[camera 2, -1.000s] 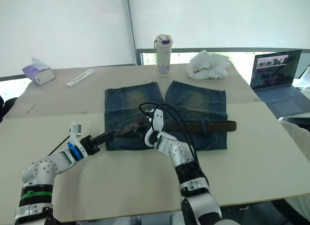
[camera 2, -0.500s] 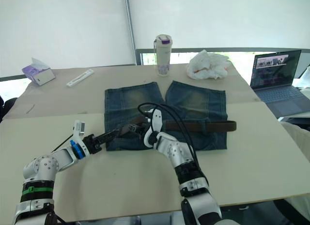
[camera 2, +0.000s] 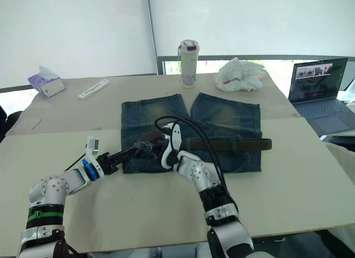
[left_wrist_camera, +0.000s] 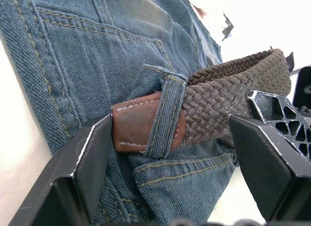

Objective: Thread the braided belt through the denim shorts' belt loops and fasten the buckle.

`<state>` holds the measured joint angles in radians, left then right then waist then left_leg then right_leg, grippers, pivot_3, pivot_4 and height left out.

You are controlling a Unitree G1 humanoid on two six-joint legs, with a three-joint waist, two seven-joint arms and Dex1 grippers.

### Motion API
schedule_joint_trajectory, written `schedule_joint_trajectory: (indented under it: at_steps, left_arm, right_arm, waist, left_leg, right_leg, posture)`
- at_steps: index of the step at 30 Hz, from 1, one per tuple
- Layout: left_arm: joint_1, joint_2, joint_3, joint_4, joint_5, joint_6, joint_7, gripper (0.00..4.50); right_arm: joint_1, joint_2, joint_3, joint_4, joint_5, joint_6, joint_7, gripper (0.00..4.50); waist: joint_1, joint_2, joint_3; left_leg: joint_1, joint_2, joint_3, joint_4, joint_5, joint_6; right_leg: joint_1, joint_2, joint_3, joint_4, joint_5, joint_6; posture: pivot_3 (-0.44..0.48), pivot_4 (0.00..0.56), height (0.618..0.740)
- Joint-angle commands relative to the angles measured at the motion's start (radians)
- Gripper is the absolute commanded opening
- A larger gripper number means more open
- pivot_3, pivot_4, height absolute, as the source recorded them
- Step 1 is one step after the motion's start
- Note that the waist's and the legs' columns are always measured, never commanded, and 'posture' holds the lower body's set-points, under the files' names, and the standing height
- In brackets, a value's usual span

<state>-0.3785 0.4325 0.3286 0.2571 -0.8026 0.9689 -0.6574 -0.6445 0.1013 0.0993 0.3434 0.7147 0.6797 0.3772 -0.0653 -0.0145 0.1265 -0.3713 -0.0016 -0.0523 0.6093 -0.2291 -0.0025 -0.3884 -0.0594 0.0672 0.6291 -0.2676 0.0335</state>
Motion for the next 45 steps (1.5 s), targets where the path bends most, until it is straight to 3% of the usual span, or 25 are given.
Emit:
schedule_joint_trajectory:
  at_steps: [1, 9, 17, 24, 30, 40, 45]
  left_arm:
    - [0.009, -0.005, -0.032, 0.040, 0.039, 0.001, 0.005, 3.97]
    - [0.013, -0.011, -0.047, 0.033, 0.041, 0.000, -0.036, 3.97]
    - [0.030, -0.007, -0.042, 0.007, 0.038, 0.006, -0.061, 3.97]
    - [0.046, 0.025, 0.005, 0.004, 0.037, -0.016, -0.071, 3.97]
    - [0.050, 0.042, 0.028, -0.012, 0.027, -0.053, -0.114, 3.97]
    - [0.038, 0.055, 0.000, -0.017, 0.039, -0.060, -0.172, 3.97]
    - [0.058, 0.079, 0.003, -0.041, 0.036, -0.058, -0.212, 3.97]
  right_arm:
    - [-0.001, 0.156, -0.005, -0.038, 0.060, 0.020, 0.031, 0.00]
    - [0.001, 0.145, -0.009, -0.041, 0.080, 0.046, 0.033, 0.00]
    - [-0.047, 0.113, 0.033, 0.084, -0.083, 0.047, -0.104, 0.00]
    - [-0.078, 0.093, 0.078, 0.130, -0.208, 0.032, -0.120, 0.00]
    - [-0.077, 0.092, 0.086, 0.104, -0.225, 0.034, -0.059, 0.00]
    - [-0.042, -0.070, 0.222, -0.071, -0.306, 0.049, 0.220, 0.00]
    - [-0.058, -0.147, 0.257, -0.050, -0.373, -0.070, 0.347, 0.00]
  waist:
    - [0.000, 0.000, 0.000]
    - [0.001, 0.000, 0.000]
    - [-0.001, 0.001, -0.002]
    - [-0.007, 0.003, -0.004]
    - [-0.007, 0.003, -0.004]
    - [-0.007, 0.003, -0.003]
    - [-0.006, 0.002, -0.003]
  left_leg:
    - [0.000, 0.000, 0.000, 0.000, 0.000, 0.000]
    - [0.000, 0.000, 0.000, 0.000, 0.000, 0.000]
    - [0.001, 0.000, 0.000, 0.000, 0.000, 0.000]
    - [0.004, 0.000, 0.001, -0.001, 0.000, 0.000]
    - [0.003, 0.000, 0.001, -0.001, 0.000, 0.000]
    - [0.002, 0.000, 0.001, -0.002, 0.000, 0.000]
    - [0.001, -0.001, 0.001, -0.002, 0.000, 0.000]
  right_leg:
    - [0.000, 0.000, 0.000, 0.000, 0.000, 0.000]
    - [0.000, 0.000, 0.000, 0.000, 0.000, 0.000]
    - [0.001, -0.001, 0.000, -0.001, 0.000, 0.000]
    - [0.001, 0.001, 0.001, 0.000, 0.000, 0.000]
    - [0.001, 0.001, 0.001, 0.000, 0.000, 0.000]
    - [-0.002, 0.001, 0.000, 0.000, 0.000, 0.000]
    - [-0.001, 0.000, 0.000, -0.001, 0.000, 0.000]
  posture:
    - [0.000, 0.150, 0.740]
    - [0.000, 0.150, 0.740]
    - [0.000, 0.150, 0.740]
    - [0.000, 0.150, 0.740]
    - [0.000, 0.150, 0.740]
    - [0.000, 0.150, 0.740]
    - [0.000, 0.150, 0.740]
